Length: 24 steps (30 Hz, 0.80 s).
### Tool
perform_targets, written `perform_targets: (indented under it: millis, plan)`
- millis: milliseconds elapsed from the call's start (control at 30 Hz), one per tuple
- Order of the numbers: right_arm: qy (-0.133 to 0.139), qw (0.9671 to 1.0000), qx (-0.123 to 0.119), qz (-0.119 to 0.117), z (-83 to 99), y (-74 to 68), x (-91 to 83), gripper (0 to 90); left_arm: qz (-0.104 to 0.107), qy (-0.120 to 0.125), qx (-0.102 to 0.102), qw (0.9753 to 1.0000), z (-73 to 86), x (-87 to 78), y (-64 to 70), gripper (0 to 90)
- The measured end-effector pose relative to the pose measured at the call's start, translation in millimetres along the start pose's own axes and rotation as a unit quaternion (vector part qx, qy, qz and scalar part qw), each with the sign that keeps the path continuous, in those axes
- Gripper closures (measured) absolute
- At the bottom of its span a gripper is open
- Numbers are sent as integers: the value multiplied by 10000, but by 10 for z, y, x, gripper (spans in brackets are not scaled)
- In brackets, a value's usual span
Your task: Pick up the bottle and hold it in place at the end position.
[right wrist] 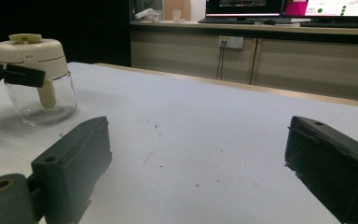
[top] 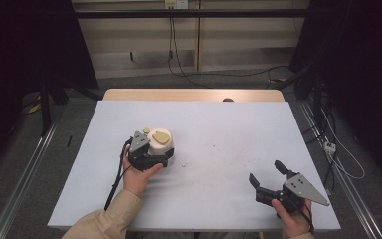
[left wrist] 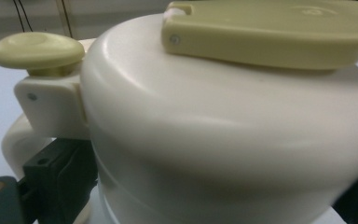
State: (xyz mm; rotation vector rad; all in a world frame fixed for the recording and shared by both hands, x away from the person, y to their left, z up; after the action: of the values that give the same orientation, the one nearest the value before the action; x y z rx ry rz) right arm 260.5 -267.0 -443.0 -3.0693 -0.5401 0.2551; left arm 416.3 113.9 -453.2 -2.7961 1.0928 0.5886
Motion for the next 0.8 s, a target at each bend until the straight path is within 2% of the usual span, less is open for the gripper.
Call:
perform_targets:
  millis: [233, 333, 433, 667, 800]
  plan:
    - [7, 10000, 9, 1, 1, 3, 1, 65, -24, 79, -77, 9999, 5, 32, 10, 50]
    - [-1, 10000, 18, 2, 2, 4, 2, 65, -61, 104, -9, 9999, -1, 34, 15, 54]
    - [7, 10000, 9, 4, 0, 4, 2, 65, -74, 136, -26, 9999, -2, 37, 22, 57]
    - [30, 10000, 26, -15, -4, 7, -7, 64, -84, 199, 127, 9997, -6, 48, 37, 59]
    - [50, 10000, 17, -31, -7, 12, -11, 64, -26, 331, 135, 9994, -27, 46, 67, 60]
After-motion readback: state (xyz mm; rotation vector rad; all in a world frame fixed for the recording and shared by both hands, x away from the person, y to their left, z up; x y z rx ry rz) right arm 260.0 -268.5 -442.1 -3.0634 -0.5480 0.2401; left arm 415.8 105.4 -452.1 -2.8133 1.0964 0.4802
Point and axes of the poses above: each handheld gripper's, and its own axes: x roughly forward along the jaws, z roughly out of its underside, y roughly to its right, the point moved 2 cm from there along x, roughly forward along the jaws, and after that the axes turned 2 degrees about x, right-handed, at the moved point
